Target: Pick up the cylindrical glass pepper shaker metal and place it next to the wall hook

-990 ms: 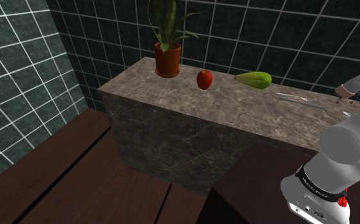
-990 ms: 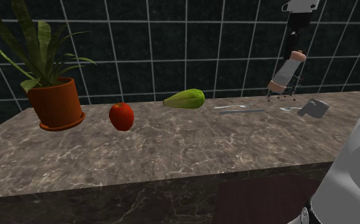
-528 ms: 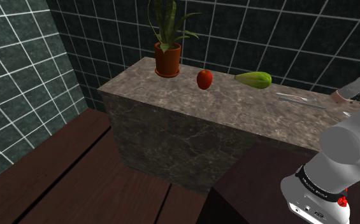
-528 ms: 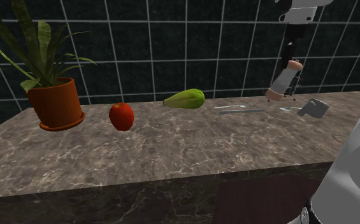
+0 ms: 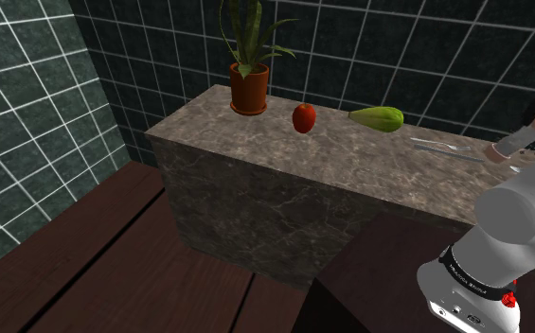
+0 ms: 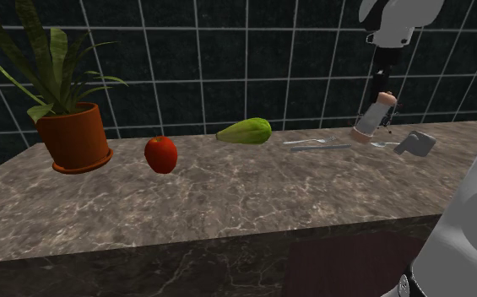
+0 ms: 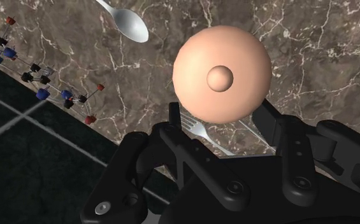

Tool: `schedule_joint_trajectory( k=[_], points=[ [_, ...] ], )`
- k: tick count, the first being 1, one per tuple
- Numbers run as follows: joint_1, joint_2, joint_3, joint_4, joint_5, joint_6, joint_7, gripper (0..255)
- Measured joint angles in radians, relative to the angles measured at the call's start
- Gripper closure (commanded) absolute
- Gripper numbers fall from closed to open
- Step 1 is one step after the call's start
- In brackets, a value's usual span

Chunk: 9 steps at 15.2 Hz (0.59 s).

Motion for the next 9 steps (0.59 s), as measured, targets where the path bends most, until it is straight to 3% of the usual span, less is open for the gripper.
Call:
schedule_joint_trajectory(
  k=[9],
  points=[
    [-0.008,0.070,-0.008,-0.073,0.066,0.118,-0.045,255]
  ],
)
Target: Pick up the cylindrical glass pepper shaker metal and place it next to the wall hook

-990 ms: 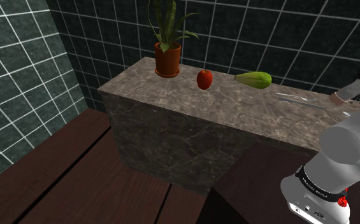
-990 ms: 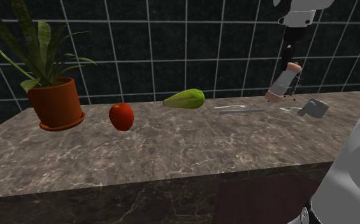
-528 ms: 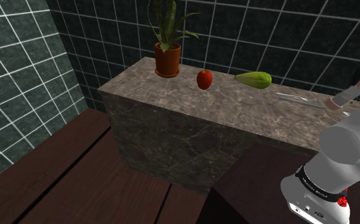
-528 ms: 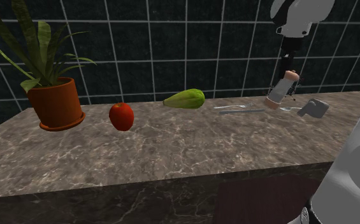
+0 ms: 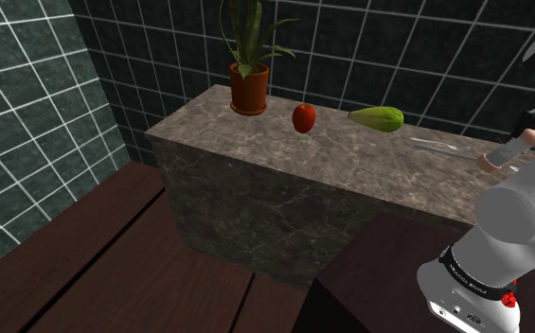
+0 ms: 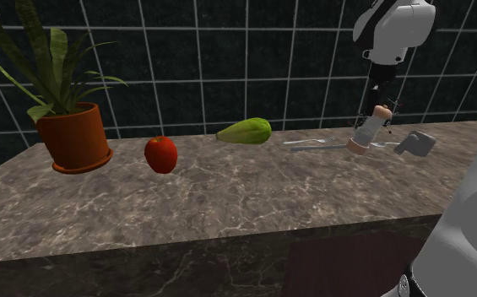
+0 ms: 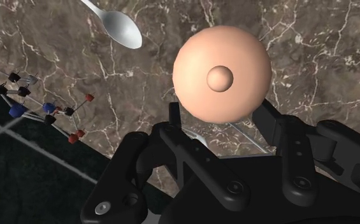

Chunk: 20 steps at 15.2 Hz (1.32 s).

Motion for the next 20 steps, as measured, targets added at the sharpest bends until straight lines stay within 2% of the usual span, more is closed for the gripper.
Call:
schedule_joint_trajectory(
  k=[6,7,13,17,20],
  points=[
    [-0.001,0.008,0.000,-0.007,0.008,0.013,-0.005,255],
    [-0.001,0.008,0.000,-0.008,0.008,0.013,-0.005,0],
    [-0.001,0.009,0.001,-0.008,0.009,0.013,-0.005,0],
    [0.012,-0.078,0.007,0.033,-0.075,-0.082,0.054,0],
    [0.013,-0.093,0.011,0.047,-0.089,-0.106,0.065,0]
  ],
)
